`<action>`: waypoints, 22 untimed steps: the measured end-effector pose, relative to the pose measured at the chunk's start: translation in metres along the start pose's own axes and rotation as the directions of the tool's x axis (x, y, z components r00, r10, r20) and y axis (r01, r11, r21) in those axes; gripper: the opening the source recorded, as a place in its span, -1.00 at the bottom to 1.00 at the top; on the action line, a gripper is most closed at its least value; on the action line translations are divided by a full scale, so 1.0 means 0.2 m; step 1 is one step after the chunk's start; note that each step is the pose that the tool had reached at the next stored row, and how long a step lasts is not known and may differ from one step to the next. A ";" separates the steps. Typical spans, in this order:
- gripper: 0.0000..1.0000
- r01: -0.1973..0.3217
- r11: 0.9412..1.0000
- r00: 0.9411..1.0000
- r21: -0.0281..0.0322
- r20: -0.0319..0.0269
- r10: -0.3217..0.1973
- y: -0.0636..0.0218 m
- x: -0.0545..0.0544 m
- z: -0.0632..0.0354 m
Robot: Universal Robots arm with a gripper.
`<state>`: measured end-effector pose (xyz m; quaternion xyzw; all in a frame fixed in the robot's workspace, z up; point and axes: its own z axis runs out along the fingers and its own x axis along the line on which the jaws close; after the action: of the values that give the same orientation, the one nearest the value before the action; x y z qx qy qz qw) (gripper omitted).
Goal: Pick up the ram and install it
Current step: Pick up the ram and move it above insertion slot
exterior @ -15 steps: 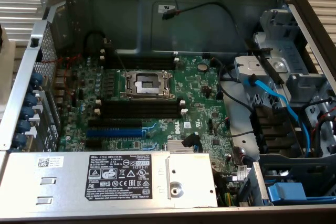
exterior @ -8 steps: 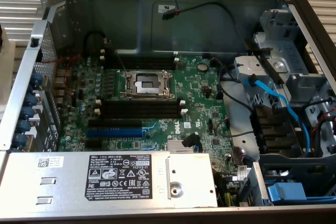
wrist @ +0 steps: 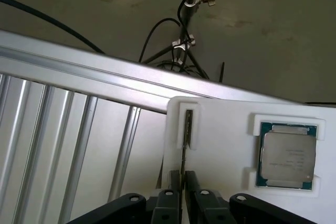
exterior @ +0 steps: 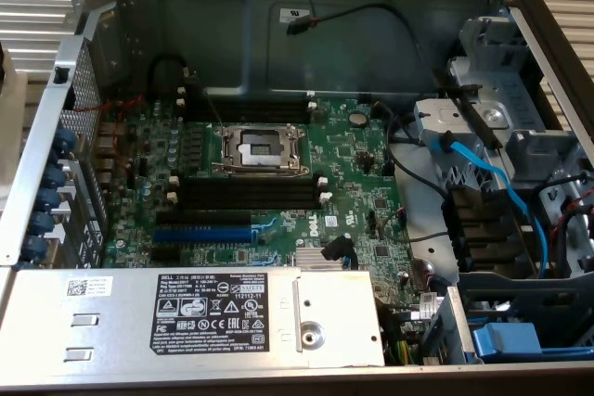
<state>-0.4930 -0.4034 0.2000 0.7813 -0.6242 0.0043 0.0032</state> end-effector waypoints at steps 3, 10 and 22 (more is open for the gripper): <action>-0.75 0.000 1.000 1.000 0.000 0.000 0.000 0.000 0.00 0.000; -0.76 0.000 1.000 1.000 0.000 0.000 0.000 0.000 0.00 0.000; -0.76 0.000 1.000 1.000 -0.002 0.001 0.000 0.000 0.00 -0.037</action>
<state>-0.4930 -0.4031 0.2075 0.7813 -0.6242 0.0033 0.0039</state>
